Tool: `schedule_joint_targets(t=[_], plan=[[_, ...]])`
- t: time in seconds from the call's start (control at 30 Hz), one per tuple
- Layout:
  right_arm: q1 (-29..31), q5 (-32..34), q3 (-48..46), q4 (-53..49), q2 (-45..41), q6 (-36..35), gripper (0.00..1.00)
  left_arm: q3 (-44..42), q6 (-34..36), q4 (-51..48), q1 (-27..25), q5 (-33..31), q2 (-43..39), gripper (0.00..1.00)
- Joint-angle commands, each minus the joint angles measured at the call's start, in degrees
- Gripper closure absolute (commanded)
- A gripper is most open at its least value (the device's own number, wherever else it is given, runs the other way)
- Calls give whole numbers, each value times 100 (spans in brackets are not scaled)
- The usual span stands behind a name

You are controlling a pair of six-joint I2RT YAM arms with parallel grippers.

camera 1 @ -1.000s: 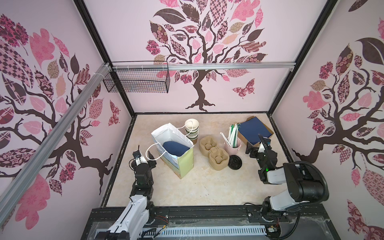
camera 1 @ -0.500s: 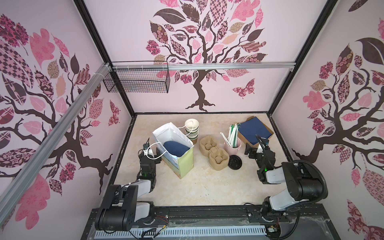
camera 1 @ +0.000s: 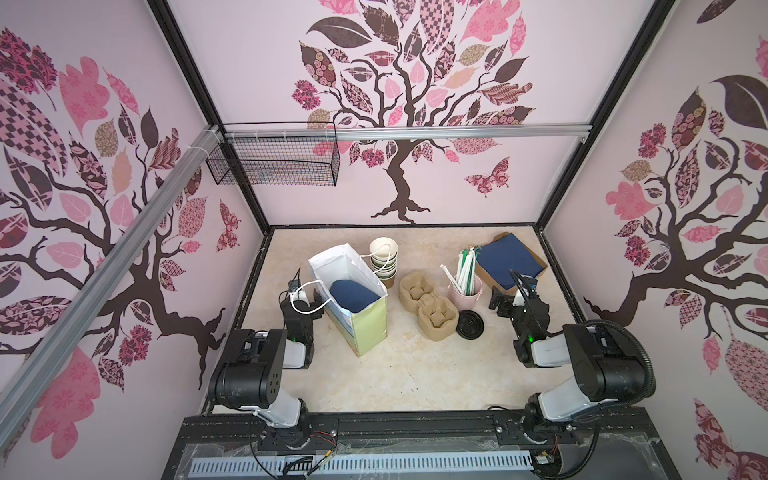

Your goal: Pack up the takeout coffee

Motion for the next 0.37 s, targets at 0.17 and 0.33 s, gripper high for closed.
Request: schedule_joint_targets(t=[0.17,0.33], plan=[[239,399,323,-181,80,-190,0,341,-176,-493,64,-86,-39,21],[234,376,231,-66,15,-198,0,357,-122,-550,36,-136,-48,2]])
